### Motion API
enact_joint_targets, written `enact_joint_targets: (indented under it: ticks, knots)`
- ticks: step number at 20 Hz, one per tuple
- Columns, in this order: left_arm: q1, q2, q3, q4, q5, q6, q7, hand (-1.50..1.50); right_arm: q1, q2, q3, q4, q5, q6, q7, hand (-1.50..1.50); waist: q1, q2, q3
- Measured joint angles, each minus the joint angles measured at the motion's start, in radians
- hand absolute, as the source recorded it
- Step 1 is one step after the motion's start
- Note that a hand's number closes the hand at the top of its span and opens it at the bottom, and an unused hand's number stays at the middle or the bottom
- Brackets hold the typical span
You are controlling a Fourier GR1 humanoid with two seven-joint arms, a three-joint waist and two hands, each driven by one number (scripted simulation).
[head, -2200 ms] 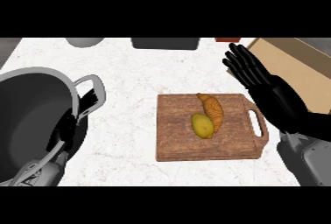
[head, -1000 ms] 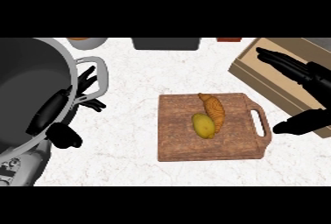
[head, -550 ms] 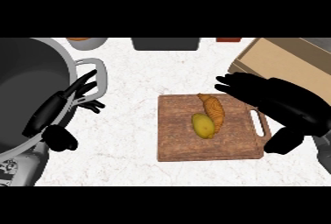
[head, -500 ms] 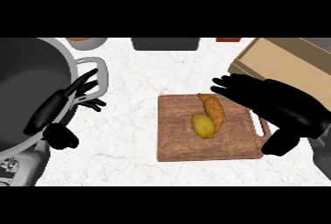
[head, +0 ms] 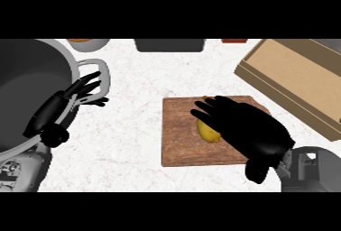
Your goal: Pick the lemon from the cutting board and place it in the cardboard box
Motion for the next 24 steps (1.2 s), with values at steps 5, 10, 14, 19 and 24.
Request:
enact_joint_targets:
  ticks: [5,10,14,19,24]
  knots:
    - [0.023,-0.034,0.019,-0.040,-0.021,-0.023,-0.011,0.00,0.033,0.071,0.001,0.005,0.047,0.055,0.054,-1.50,0.001,0.001,0.001]
    - [0.031,-0.064,0.042,-0.029,-0.059,-0.040,-0.049,0.00,0.054,0.125,0.012,0.035,0.157,0.051,0.055,-1.50,0.001,0.001,0.001]
    - [0.039,-0.076,0.065,-0.034,-0.071,-0.059,-0.068,0.00,0.069,0.175,0.019,0.080,0.248,0.022,0.036,-1.50,0.002,0.001,0.001]
    - [0.030,-0.102,0.078,-0.021,-0.103,-0.078,-0.118,0.00,0.061,0.216,0.000,0.140,0.325,0.039,-0.006,-1.50,0.002,0.002,0.001]
    - [0.030,-0.125,0.098,-0.013,-0.124,-0.090,-0.142,0.00,0.077,0.242,0.007,0.232,0.414,-0.011,-0.056,-1.50,0.003,0.002,0.001]
